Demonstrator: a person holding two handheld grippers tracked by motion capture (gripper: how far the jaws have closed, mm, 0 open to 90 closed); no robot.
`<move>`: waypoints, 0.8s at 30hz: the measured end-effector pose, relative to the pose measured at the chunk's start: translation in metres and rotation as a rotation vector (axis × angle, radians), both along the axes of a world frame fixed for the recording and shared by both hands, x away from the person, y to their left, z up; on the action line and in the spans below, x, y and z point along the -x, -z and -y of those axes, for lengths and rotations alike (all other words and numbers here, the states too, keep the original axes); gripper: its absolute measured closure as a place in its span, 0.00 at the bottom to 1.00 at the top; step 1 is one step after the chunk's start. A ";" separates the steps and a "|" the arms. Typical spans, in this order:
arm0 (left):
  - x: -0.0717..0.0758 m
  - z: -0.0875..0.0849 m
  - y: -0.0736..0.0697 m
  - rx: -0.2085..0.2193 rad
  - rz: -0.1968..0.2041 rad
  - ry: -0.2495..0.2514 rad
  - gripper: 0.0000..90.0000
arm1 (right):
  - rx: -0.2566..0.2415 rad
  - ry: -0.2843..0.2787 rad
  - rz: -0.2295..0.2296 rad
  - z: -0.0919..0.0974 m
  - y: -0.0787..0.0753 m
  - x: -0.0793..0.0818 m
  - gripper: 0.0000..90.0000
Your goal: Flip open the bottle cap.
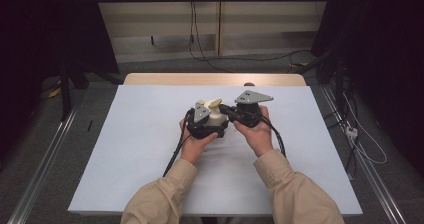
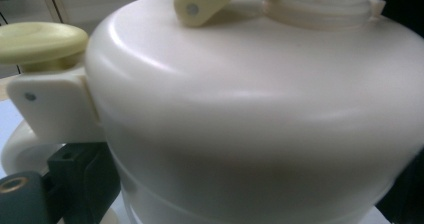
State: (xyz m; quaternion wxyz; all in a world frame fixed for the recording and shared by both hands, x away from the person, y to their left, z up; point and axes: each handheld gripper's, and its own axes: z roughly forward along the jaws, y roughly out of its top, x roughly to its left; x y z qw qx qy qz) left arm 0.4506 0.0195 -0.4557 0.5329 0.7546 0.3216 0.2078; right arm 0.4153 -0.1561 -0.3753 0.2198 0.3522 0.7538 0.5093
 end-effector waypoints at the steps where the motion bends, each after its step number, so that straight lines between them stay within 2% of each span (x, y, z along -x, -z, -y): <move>1: 0.000 0.000 0.000 0.000 0.000 0.000 0.06 | 0.000 -0.002 -0.001 0.000 0.000 0.000 1.00; 24: 0.000 0.000 0.000 -0.003 0.000 -0.001 0.06 | 0.002 -0.010 0.013 -0.008 -0.006 -0.004 1.00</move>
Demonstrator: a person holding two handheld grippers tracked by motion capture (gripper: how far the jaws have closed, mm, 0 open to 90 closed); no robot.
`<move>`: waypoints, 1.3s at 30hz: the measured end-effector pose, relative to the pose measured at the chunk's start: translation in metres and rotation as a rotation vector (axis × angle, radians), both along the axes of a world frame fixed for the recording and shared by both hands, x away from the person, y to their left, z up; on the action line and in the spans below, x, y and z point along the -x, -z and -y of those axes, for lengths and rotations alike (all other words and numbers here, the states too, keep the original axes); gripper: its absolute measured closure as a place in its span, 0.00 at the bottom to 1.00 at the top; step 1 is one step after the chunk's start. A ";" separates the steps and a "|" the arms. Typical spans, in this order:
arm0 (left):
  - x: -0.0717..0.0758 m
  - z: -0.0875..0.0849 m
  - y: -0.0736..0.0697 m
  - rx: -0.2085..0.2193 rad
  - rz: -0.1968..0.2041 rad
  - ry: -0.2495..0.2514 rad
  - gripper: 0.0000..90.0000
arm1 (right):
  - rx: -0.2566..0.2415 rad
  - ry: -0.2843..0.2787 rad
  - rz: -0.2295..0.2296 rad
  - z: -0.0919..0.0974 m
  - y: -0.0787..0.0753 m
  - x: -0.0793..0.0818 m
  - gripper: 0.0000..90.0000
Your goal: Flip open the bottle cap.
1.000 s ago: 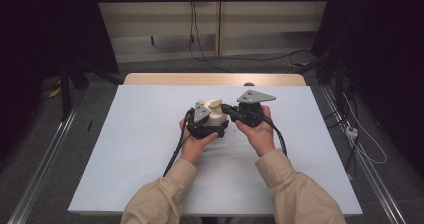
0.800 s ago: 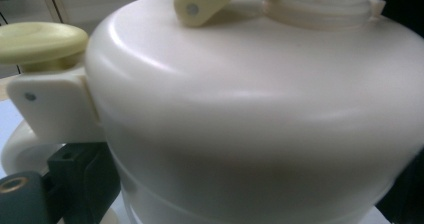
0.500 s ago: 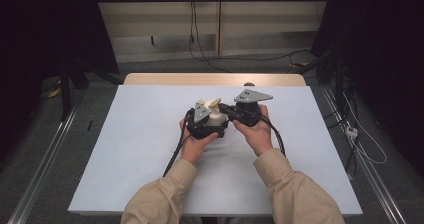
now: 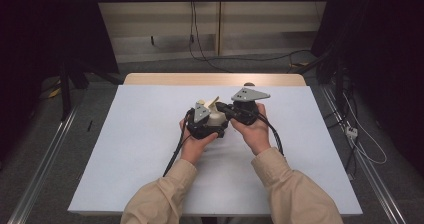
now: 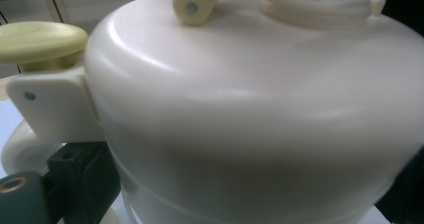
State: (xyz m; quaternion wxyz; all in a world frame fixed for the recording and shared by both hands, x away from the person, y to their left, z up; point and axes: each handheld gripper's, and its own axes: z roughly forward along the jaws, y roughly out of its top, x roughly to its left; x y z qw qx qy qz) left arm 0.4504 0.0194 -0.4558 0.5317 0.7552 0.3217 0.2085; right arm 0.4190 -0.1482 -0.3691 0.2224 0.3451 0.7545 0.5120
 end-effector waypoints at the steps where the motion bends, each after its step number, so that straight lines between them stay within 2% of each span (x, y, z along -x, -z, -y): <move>1: 0.000 0.000 0.000 0.001 0.000 0.000 0.06 | 0.001 0.000 -0.001 -0.001 0.000 0.000 1.00; 26: 0.000 0.000 0.001 0.015 0.000 0.000 0.05 | 0.013 -0.013 0.015 -0.014 -0.002 -0.013 0.99; 31: -0.001 -0.002 0.002 0.008 -0.009 0.010 0.05 | -0.001 0.009 0.025 -0.007 -0.003 -0.010 0.86; 34: -0.003 -0.003 0.005 0.044 -0.071 0.006 0.04 | -0.018 0.021 0.027 0.000 -0.003 -0.005 0.76; 35: -0.002 -0.004 0.004 0.037 -0.073 0.006 0.03 | -0.022 0.025 0.026 0.002 -0.002 -0.003 0.72; 37: 0.000 -0.003 0.004 -0.015 -0.071 0.005 0.03 | -0.032 0.039 0.023 0.007 0.000 0.001 0.66; 39: 0.001 -0.003 0.003 -0.058 -0.064 0.007 0.03 | -0.040 0.045 0.013 0.012 0.004 0.005 0.56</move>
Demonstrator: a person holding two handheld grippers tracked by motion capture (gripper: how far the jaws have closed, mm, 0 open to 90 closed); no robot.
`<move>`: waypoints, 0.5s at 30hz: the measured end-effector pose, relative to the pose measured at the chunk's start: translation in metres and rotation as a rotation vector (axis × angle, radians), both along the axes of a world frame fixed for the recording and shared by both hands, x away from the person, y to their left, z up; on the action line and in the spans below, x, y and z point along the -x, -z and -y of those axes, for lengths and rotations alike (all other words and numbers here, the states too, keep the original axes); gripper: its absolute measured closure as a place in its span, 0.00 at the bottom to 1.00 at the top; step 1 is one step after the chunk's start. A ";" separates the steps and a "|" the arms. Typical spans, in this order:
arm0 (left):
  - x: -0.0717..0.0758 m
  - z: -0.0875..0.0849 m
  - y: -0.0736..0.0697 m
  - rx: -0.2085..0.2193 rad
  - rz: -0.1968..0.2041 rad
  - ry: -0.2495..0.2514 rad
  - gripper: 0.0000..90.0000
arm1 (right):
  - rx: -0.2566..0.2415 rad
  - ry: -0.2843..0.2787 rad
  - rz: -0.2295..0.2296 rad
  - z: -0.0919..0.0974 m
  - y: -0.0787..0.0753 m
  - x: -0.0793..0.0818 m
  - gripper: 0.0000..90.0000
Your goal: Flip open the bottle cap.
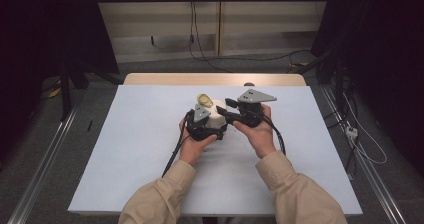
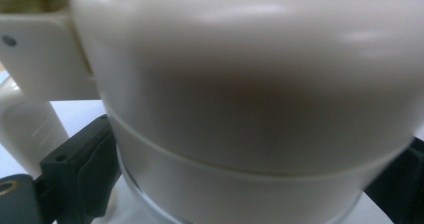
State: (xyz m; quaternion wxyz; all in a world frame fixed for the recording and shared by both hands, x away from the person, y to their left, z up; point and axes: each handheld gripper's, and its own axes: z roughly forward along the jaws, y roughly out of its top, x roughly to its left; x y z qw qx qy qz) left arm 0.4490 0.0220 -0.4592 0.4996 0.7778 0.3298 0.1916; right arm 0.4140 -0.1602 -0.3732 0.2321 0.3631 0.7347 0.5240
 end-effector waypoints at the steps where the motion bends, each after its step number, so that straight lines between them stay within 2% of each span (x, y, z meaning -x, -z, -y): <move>1: 0.001 -0.001 -0.001 -0.030 0.008 0.011 0.03 | 0.003 0.004 -0.003 0.002 0.002 0.002 0.54; 3: 0.002 -0.004 0.000 -0.033 0.015 0.022 0.05 | 0.000 0.003 -0.011 0.007 0.006 0.006 0.48; 4: 0.004 -0.007 0.000 -0.019 0.008 0.026 0.05 | -0.004 0.011 -0.011 0.010 0.007 0.007 0.45; 8: 0.011 -0.018 -0.001 -0.007 -0.018 0.049 0.05 | -0.015 0.011 -0.022 0.019 0.012 0.015 0.36; 10: 0.016 -0.024 -0.002 -0.008 -0.027 0.060 0.05 | -0.013 0.013 -0.035 0.022 0.015 0.018 0.33; 15: 0.026 -0.036 -0.006 0.001 -0.035 0.081 0.05 | -0.004 0.017 -0.033 0.027 0.022 0.028 0.27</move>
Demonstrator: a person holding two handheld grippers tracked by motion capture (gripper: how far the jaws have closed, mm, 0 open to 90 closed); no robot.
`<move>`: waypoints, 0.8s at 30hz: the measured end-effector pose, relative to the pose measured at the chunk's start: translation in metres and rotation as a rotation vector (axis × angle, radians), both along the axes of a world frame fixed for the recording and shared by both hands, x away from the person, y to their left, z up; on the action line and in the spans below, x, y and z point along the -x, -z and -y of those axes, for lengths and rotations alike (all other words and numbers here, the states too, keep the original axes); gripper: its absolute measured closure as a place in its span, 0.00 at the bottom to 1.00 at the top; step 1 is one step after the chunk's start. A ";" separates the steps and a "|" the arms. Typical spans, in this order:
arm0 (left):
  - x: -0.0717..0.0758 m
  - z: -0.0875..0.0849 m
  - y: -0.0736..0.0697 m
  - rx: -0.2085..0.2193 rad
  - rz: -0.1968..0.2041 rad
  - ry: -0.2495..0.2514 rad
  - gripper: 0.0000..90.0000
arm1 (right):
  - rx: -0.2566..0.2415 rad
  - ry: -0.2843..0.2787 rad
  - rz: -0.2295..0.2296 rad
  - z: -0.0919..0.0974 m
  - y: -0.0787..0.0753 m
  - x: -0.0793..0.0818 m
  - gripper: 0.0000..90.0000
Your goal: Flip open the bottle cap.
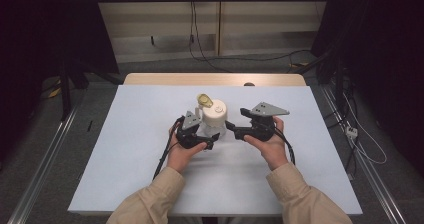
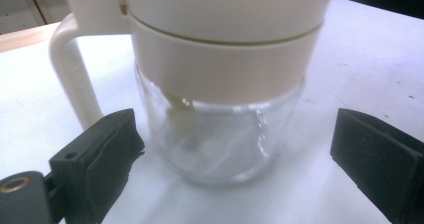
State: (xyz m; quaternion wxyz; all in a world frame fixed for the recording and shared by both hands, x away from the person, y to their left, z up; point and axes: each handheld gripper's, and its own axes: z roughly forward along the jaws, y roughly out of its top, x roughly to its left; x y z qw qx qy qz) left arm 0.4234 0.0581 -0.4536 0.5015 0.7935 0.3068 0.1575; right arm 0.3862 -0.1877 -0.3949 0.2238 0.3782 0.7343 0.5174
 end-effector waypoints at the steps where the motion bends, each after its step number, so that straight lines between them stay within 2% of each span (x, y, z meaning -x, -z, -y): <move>1: 0.001 -0.002 -0.001 -0.002 0.000 0.003 0.05 | -0.001 0.003 0.006 0.001 0.001 0.002 0.25; 6: 0.010 -0.019 -0.006 0.014 0.003 0.021 0.05 | 0.012 0.000 0.007 0.006 0.005 0.010 0.19; 9: 0.014 -0.029 -0.007 0.005 0.005 0.034 0.05 | 0.015 0.003 0.004 0.011 0.010 0.016 0.16; 12: 0.018 -0.039 -0.008 0.007 -0.011 0.036 0.05 | 0.014 0.008 -0.003 0.015 0.014 0.022 0.15; 15: 0.021 -0.047 -0.010 0.002 0.001 0.037 0.05 | 0.022 0.012 -0.005 0.019 0.020 0.028 0.14; 19: 0.025 -0.058 -0.011 0.002 -0.005 0.053 0.06 | 0.025 0.016 -0.007 0.024 0.026 0.036 0.13; 21: 0.028 -0.064 -0.011 0.013 -0.010 0.045 0.06 | 0.030 0.018 -0.005 0.027 0.028 0.040 0.12; 24: 0.031 -0.073 -0.013 0.002 -0.002 0.038 0.06 | 0.029 0.023 -0.006 0.031 0.032 0.045 0.12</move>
